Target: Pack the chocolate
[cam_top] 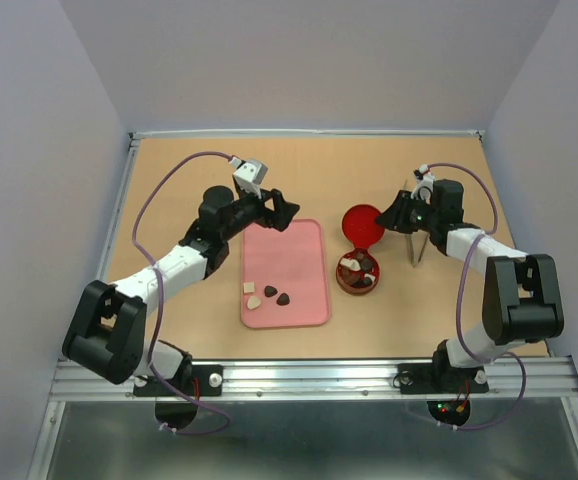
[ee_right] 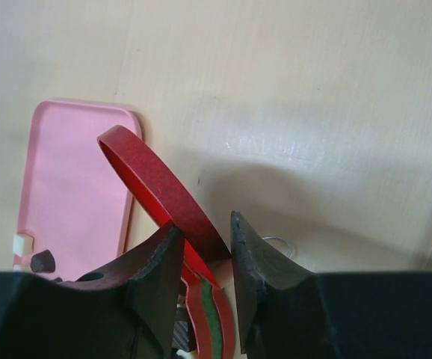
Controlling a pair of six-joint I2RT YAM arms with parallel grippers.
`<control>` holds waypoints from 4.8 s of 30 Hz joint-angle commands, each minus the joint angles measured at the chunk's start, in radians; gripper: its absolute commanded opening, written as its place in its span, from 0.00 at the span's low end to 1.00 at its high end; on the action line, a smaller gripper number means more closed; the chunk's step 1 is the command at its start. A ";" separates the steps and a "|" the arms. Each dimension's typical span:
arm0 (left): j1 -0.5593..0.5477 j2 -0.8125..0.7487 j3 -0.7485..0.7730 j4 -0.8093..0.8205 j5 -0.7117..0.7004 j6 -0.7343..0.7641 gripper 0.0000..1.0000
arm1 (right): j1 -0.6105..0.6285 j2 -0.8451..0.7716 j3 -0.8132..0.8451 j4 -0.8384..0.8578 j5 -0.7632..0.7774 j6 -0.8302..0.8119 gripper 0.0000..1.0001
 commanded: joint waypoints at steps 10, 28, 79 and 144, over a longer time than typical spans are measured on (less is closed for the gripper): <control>-0.206 0.166 0.219 0.076 -0.168 -0.162 0.97 | 0.070 -0.132 -0.066 0.039 0.002 -0.027 0.41; -0.280 0.414 0.443 -0.047 -0.217 -0.191 0.97 | 0.166 -0.249 -0.123 -0.027 0.039 -0.066 0.43; -0.323 0.380 0.403 -0.244 -0.166 -0.133 0.96 | 0.305 -0.373 -0.177 -0.110 0.245 -0.096 0.59; -0.318 0.621 0.519 -0.325 -0.212 0.067 0.45 | 0.606 -0.287 -0.160 -0.575 0.644 0.283 0.26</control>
